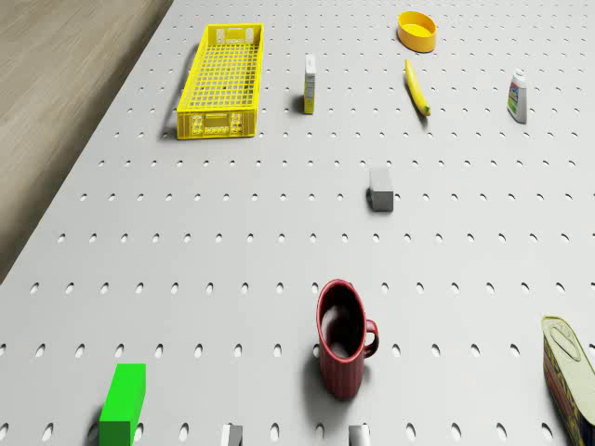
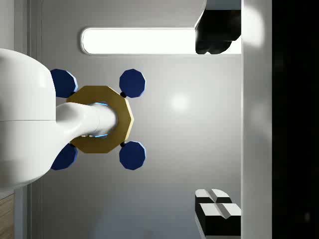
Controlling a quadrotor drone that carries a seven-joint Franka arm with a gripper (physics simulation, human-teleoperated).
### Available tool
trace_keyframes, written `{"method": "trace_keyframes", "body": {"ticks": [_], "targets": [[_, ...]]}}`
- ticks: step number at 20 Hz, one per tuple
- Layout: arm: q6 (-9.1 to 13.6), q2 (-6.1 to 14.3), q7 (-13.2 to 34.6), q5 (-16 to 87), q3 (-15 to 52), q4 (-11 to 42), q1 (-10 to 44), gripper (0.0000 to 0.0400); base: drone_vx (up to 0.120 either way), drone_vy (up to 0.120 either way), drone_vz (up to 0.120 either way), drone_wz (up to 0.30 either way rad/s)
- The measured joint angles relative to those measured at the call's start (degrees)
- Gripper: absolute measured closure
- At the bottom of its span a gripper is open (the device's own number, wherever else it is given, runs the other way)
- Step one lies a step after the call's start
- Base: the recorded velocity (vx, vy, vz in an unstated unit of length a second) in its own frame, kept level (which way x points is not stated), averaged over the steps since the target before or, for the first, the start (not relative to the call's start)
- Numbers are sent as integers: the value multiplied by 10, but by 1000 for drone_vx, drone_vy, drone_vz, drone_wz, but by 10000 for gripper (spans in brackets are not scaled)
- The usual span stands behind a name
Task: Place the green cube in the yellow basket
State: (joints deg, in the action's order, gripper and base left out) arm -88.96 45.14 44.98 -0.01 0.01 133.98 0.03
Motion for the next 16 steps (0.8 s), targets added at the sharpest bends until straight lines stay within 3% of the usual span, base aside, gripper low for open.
{"method": "trace_keyframes", "body": {"ticks": [6,11,16], "targets": [[56,-14,-1,-1,1,-73,2,0,0,20,0,0],[88,-34,-1,-1,1,-127,2,0,112,120,0,0],[104,-45,-1,-1,2,-156,3,0,120,120,0,0]]}}
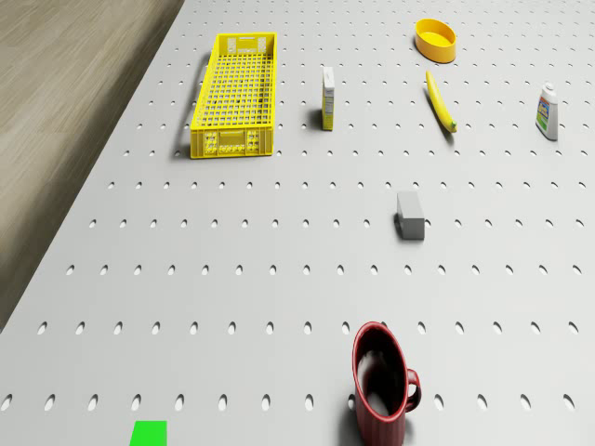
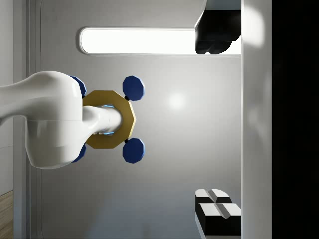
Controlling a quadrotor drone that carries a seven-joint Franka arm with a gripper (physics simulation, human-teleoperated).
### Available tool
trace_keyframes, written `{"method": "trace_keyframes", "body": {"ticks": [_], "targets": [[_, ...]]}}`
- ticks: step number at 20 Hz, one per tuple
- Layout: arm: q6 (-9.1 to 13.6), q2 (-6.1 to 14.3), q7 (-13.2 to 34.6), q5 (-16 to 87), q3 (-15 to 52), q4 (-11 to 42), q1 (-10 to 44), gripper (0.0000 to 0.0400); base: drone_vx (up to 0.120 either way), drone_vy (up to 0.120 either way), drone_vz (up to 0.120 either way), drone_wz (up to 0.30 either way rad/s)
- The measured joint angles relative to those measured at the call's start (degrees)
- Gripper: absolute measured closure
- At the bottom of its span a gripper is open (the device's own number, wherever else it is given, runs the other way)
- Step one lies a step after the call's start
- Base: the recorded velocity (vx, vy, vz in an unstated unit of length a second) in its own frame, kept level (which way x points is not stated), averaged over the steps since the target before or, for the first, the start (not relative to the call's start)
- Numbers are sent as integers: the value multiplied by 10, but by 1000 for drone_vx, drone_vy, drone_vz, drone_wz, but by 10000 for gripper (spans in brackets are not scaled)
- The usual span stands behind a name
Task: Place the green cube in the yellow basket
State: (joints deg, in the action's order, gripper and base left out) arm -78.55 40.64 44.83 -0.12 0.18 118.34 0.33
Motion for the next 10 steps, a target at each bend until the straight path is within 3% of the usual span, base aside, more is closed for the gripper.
{"method": "trace_keyframes", "body": {"ticks": [4,10], "targets": [[4,-3,0,0,0,-9,0,0,110,120,0,0],[5,-4,0,0,1,-13,1,0,0,120,0,0]]}}
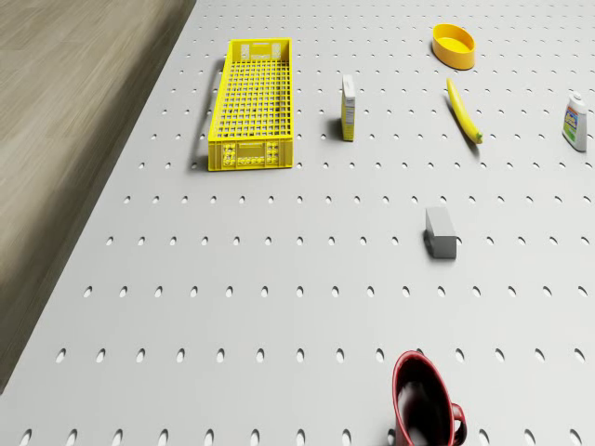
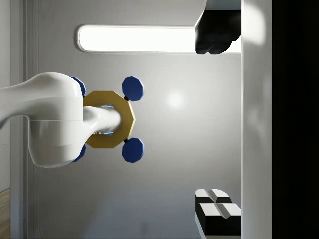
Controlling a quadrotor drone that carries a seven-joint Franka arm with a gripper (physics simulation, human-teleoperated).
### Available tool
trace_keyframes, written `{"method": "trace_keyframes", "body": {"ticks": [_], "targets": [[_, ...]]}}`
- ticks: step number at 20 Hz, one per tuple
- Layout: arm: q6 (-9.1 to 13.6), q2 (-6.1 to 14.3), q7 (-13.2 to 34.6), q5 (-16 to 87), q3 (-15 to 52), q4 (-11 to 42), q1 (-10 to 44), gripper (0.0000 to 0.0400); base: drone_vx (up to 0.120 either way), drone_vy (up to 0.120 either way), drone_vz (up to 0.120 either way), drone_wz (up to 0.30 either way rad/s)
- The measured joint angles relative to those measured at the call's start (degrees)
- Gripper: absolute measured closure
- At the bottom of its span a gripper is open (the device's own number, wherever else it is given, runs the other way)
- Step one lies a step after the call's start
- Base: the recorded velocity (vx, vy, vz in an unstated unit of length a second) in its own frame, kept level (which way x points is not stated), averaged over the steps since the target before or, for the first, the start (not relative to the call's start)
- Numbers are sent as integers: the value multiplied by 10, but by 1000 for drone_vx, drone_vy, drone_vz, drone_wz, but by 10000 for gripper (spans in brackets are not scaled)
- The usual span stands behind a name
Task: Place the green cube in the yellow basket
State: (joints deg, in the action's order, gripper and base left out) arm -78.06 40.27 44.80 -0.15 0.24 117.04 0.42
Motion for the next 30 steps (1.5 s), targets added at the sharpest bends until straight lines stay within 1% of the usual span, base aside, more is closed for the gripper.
{"method": "trace_keyframes", "body": {"ticks": [7,15,24,30], "targets": [[-2,2,0,0,0,1,0,0,0,120,0,0],[-6,4,0,1,1,3,1,0,115,120,0,0],[-9,6,0,6,5,5,2,0,4,120,0,0],[-12,8,2,18,14,7,5,0,120,107,0,0]]}}
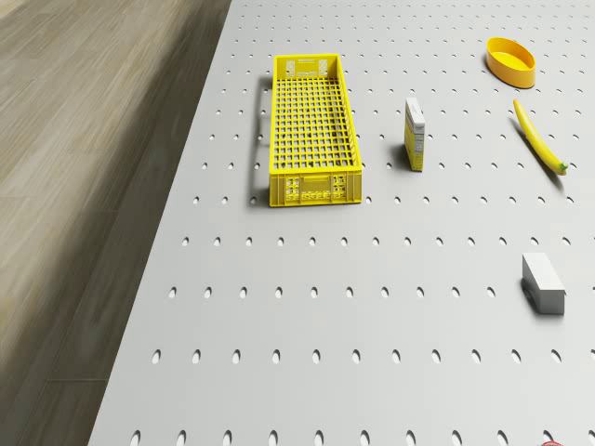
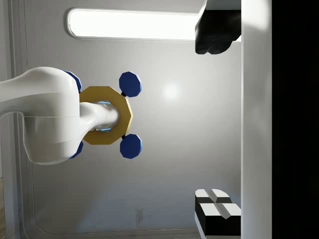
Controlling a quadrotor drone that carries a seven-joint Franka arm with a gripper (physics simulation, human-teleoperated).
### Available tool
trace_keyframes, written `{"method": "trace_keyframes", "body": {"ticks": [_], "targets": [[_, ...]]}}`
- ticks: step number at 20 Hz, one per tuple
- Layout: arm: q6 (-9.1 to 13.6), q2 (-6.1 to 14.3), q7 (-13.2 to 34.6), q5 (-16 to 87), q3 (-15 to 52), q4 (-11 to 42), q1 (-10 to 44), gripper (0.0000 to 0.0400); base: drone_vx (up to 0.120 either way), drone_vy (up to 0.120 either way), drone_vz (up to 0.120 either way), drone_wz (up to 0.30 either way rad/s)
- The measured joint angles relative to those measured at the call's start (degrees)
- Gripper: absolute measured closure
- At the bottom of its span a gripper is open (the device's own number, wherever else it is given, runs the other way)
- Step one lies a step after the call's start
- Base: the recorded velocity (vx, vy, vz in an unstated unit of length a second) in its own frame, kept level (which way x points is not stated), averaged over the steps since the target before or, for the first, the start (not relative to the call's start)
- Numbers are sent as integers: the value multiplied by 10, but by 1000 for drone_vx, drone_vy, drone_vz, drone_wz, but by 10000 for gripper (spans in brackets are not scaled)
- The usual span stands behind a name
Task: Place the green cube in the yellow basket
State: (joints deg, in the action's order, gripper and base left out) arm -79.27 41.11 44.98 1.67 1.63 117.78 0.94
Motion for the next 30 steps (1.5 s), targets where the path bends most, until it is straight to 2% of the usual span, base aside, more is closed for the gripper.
{"method": "trace_keyframes", "body": {"ticks": [5,9,13,16,19,22,24,27,30], "targets": [[-2,2,3,25,18,3,5,0,120,0,0,0],[-5,4,9,67,48,7,15,0,120,0,-80,0],[-9,8,20,148,105,22,33,0,120,0,-80,0],[-14,15,36,250,175,52,56,0,120,0,-120,0],[-21,30,65,399,272,114,92,0,120,0,-120,0],[-25,52,115,587,382,216,145,0,120,0,-120,0],[-19,69,161,717,451,292,192,0,120,0,-120,0],[10,93,238,886,536,384,280,0,120,0,-120,0],[51,115,307,1001,596,438,372,0,120,0,-120,0]]}}
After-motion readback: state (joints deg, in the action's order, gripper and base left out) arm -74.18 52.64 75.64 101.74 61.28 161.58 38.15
